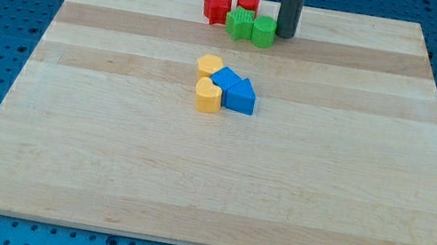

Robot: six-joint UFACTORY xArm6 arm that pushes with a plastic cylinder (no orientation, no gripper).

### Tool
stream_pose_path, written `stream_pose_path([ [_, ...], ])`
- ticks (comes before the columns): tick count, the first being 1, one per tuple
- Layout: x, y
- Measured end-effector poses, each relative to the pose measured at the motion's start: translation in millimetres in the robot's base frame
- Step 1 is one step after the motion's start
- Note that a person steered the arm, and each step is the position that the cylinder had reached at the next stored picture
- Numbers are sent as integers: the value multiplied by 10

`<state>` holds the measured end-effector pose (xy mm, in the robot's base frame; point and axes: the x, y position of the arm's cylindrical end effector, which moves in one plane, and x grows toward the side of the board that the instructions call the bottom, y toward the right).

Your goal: Separate the red circle from the green blocks

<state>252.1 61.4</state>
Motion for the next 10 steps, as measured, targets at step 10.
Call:
stream_pose_path([
  [10, -169, -644],
])
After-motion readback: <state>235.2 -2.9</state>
